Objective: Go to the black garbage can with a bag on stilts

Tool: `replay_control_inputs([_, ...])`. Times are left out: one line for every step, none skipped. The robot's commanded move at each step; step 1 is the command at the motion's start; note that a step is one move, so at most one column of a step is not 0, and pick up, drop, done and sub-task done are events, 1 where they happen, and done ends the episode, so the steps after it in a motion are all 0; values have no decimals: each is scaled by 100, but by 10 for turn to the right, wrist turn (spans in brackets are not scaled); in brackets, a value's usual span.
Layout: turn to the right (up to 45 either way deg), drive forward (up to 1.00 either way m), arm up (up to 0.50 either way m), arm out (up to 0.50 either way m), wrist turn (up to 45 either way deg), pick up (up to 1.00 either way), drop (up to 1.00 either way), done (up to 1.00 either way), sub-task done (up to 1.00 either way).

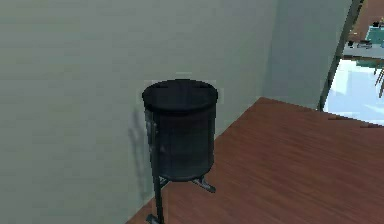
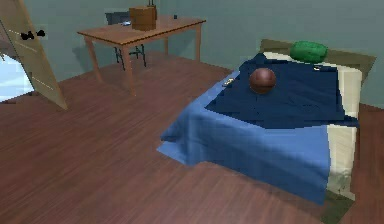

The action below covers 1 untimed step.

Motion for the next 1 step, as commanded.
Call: replay_control_inputs([0, 0, 0, 0, 0, 0, 0, 100, 0])
